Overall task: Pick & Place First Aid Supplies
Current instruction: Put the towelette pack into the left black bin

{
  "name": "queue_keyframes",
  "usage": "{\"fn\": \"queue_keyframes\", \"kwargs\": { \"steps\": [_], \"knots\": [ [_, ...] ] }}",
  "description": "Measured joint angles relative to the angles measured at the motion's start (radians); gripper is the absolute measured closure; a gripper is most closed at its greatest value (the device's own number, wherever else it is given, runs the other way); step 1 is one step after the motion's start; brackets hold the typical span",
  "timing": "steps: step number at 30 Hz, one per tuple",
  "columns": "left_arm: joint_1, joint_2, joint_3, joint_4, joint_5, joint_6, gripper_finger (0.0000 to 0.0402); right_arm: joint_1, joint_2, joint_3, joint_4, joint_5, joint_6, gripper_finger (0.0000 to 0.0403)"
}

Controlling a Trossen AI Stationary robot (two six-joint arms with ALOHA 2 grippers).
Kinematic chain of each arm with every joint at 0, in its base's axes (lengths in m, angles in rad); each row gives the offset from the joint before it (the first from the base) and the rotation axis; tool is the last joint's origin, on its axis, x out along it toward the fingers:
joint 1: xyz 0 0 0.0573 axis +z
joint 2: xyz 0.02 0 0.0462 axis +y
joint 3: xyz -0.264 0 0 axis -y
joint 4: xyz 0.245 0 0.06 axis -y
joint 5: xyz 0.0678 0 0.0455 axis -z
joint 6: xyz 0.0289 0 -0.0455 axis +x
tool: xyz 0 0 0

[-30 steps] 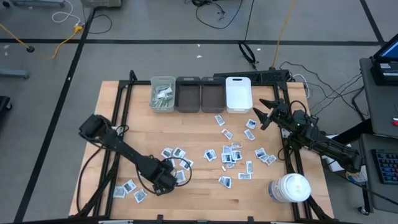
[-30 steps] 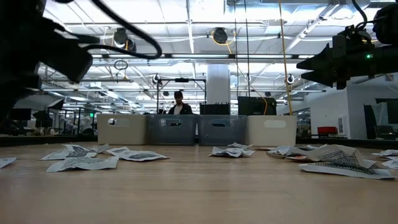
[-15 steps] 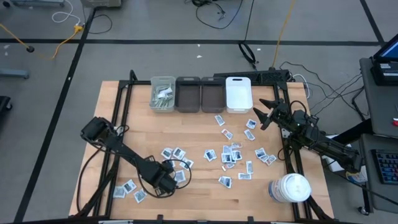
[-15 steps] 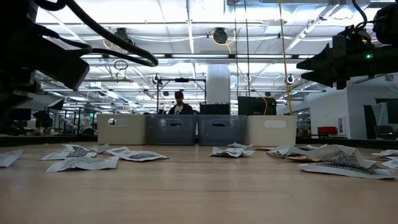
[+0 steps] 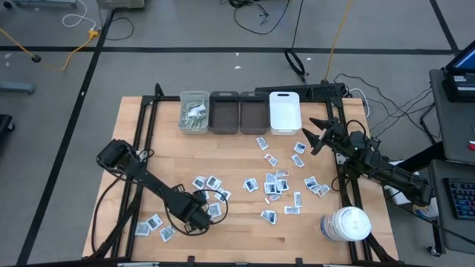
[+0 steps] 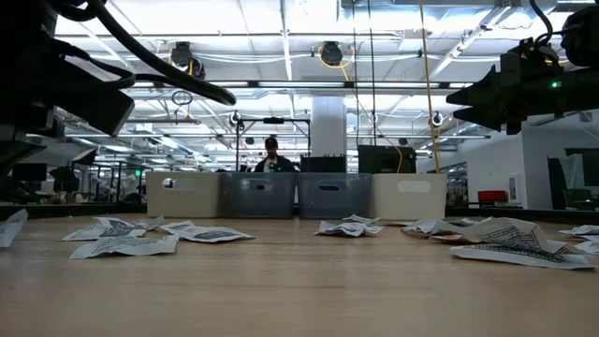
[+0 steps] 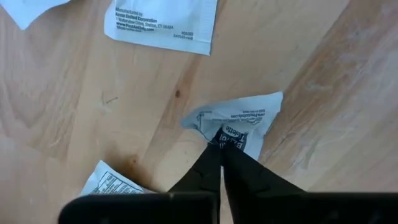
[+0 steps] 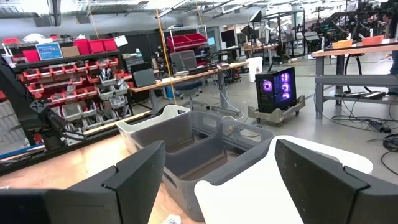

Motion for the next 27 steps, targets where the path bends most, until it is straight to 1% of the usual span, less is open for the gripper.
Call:
{"fn": "queue_keyframes", "kwargs": {
  "steps": [6, 12, 17, 22, 27],
  "knots": [
    [0.023, -0.035, 0.001, -0.032, 0.029, 0.047, 0.0397, 0.000, 0.000, 0.000, 0.000, 0.000, 0.000, 0.0105],
    [0.067, -0.170, 0.024, -0.066, 0.048, 0.162, 0.0398, 0.000, 0.000, 0.000, 0.000, 0.000, 0.000, 0.0105],
    [0.115, -0.284, 0.026, -0.086, 0.120, 0.342, 0.0399, 0.000, 0.000, 0.000, 0.000, 0.000, 0.000, 0.0105],
    [0.149, -0.389, 0.026, -0.147, 0.127, 0.533, 0.0400, 0.000, 0.000, 0.000, 0.000, 0.000, 0.000, 0.0105],
    [0.191, -0.467, 0.026, -0.213, 0.138, 0.713, 0.0400, 0.000, 0.000, 0.000, 0.000, 0.000, 0.000, 0.0105]
  ]
}}
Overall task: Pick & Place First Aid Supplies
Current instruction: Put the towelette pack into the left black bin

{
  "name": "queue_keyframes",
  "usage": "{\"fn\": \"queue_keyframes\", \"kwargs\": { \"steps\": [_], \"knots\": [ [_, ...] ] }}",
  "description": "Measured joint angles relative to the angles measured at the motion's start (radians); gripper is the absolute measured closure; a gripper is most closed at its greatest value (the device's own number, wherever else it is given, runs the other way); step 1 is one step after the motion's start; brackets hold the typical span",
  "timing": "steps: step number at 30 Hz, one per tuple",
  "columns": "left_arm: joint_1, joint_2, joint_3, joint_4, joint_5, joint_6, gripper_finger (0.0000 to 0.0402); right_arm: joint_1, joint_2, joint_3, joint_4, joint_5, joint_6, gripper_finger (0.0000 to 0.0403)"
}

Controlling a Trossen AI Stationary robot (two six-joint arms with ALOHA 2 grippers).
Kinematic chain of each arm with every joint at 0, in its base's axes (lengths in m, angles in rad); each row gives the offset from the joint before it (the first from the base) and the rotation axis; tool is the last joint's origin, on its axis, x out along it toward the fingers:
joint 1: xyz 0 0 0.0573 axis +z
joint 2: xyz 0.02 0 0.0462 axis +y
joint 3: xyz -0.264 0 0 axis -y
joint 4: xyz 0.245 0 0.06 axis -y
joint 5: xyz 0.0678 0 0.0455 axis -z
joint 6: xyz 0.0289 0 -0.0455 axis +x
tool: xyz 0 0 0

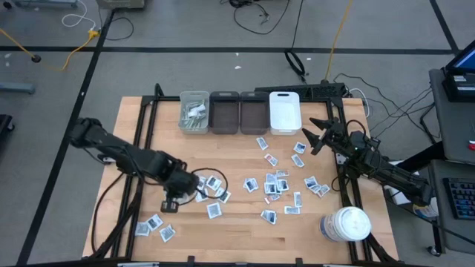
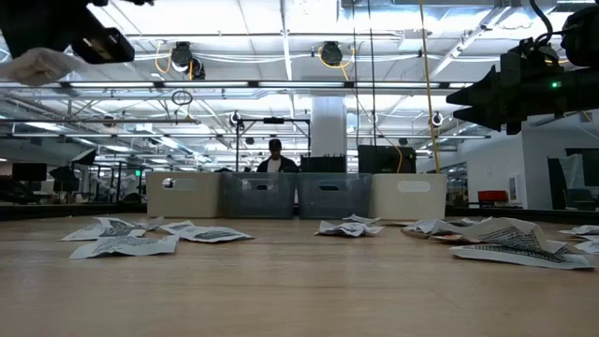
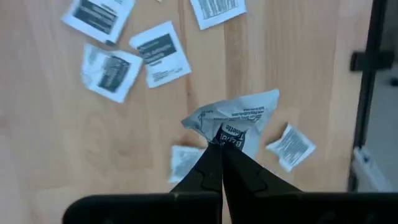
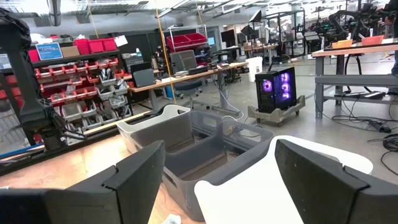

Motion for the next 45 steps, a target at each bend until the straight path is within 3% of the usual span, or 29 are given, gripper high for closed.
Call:
{"fn": "queue_keyframes", "kwargs": {
  "steps": [11, 31, 37, 45],
  "knots": [
    [0.113, -0.054, 0.001, -0.099, 0.007, 0.128, 0.0401, 0.000, 0.000, 0.000, 0.000, 0.000, 0.000, 0.0105],
    [0.858, -0.010, 0.012, -0.095, -0.145, 0.158, 0.0401, 0.000, 0.000, 0.000, 0.000, 0.000, 0.000, 0.0105],
    [0.966, 0.143, 0.164, -0.111, -0.145, 0.189, 0.0401, 0.000, 0.000, 0.000, 0.000, 0.000, 0.000, 0.0105],
    [1.021, 0.381, 0.476, -0.171, -0.142, 0.238, 0.0401, 0.000, 0.000, 0.000, 0.000, 0.000, 0.000, 0.0105]
  ]
}}
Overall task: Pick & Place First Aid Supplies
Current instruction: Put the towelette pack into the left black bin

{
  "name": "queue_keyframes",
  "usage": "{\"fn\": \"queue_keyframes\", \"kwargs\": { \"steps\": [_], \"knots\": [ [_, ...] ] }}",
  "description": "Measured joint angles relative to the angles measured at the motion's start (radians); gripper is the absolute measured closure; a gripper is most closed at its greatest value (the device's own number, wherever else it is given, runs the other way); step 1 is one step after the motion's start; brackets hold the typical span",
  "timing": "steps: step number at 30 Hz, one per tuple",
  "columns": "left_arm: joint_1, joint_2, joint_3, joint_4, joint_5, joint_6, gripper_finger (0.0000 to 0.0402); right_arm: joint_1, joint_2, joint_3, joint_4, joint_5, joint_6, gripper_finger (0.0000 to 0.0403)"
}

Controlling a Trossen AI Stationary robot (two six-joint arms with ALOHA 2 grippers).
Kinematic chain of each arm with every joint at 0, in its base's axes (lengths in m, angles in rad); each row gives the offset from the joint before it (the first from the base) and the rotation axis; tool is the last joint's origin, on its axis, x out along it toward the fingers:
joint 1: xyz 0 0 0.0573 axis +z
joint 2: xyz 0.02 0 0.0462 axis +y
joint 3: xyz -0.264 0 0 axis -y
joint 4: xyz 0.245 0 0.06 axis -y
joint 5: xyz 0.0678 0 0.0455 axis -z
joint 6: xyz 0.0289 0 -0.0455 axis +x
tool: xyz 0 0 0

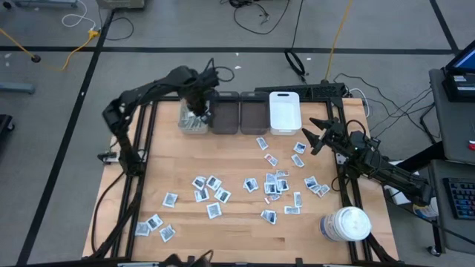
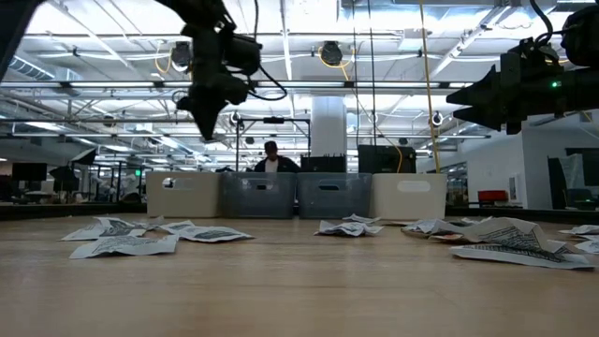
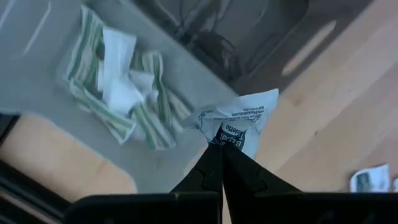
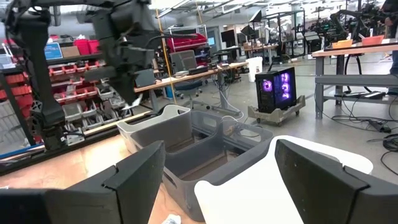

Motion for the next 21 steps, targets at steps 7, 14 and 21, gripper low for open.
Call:
{"fn": "queue_keyframes", "kwargs": {
  "steps": [7, 14, 21],
  "knots": [
    [0.016, 0.181, 0.239, -0.042, 0.017, 0.026, 0.0401, 0.000, 0.000, 0.000, 0.000, 0.000, 0.000, 0.0105],
    [0.013, 0.324, 0.290, 0.001, 0.016, 0.022, 0.0401, 0.000, 0.000, 0.000, 0.000, 0.000, 0.000, 0.0105],
    [-0.005, 0.411, 0.290, 0.069, 0.017, 0.023, 0.0401, 0.000, 0.000, 0.000, 0.000, 0.000, 0.000, 0.0105]
  ]
}}
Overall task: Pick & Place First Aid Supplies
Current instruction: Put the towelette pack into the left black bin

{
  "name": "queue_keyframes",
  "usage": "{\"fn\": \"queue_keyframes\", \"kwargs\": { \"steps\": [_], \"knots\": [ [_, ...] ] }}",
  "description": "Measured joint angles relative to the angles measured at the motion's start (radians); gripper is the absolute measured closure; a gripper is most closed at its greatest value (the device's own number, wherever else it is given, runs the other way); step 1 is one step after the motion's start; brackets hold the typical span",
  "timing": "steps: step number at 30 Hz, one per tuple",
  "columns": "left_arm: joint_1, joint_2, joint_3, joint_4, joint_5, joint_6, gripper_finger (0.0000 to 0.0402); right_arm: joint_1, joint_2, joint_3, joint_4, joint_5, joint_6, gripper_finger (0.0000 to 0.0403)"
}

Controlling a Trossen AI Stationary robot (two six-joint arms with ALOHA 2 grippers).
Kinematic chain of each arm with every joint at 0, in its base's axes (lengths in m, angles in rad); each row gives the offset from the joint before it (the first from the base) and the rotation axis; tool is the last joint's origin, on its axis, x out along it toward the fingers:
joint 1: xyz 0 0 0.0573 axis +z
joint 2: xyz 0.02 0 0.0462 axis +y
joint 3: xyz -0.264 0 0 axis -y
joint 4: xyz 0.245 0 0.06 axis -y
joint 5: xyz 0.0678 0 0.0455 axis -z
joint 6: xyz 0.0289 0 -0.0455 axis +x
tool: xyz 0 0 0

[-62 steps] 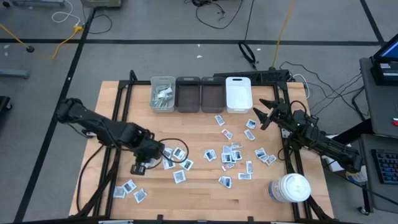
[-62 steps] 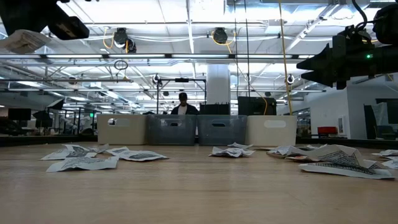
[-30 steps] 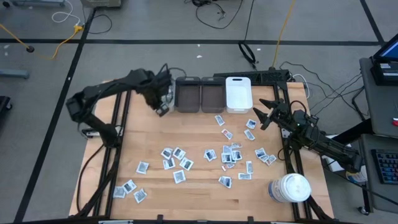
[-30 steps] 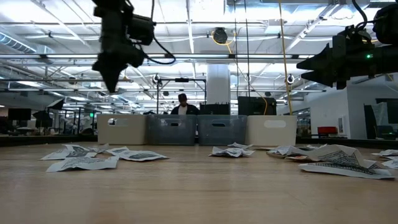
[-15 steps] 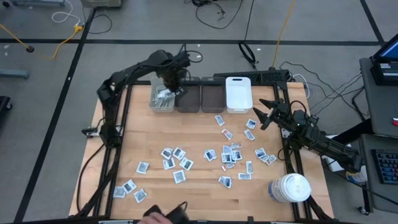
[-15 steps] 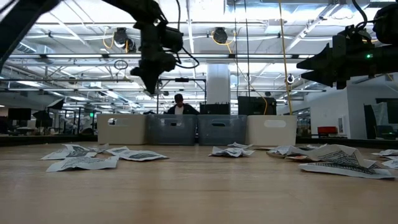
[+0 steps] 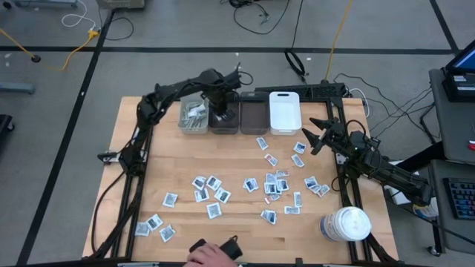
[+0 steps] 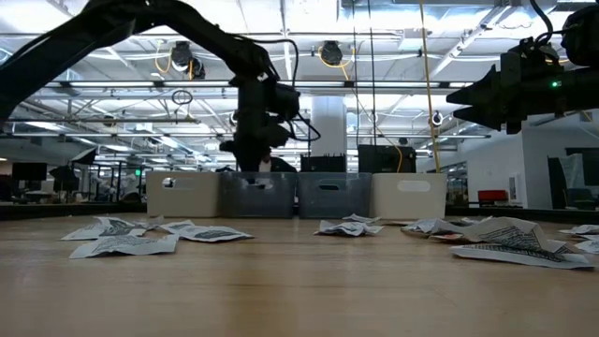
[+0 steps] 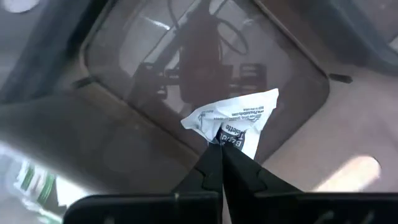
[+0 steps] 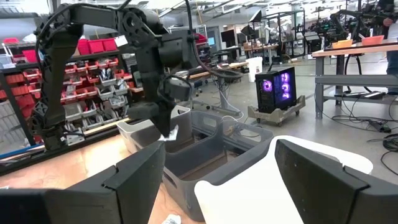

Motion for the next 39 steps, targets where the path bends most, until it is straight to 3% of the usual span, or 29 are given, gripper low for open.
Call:
{"fn": "queue_keyframes", "kwargs": {
  "steps": [6, 16, 21, 26, 39],
  "knots": [
    [-0.001, 0.005, 0.000, 0.019, 0.008, 0.002, 0.0372, 0.000, 0.000, 0.000, 0.000, 0.000, 0.000, 0.0105],
    [-0.001, 0.005, 0.000, 0.026, 0.049, 0.034, 0.0209, 0.000, 0.000, 0.000, 0.000, 0.000, 0.000, 0.0105],
    [0.005, 0.003, 0.000, 0.021, 0.050, 0.021, 0.0155, 0.000, 0.000, 0.000, 0.000, 0.000, 0.000, 0.0105],
    [0.011, -0.040, 0.000, -0.013, 0.053, 0.021, 0.0135, 0.000, 0.000, 0.000, 0.000, 0.000, 0.000, 0.0105],
    [0.003, -0.169, 0.000, -0.034, 0.053, 0.050, 0.0133, 0.000, 0.000, 0.000, 0.000, 0.000, 0.000, 0.0105]
  ]
}}
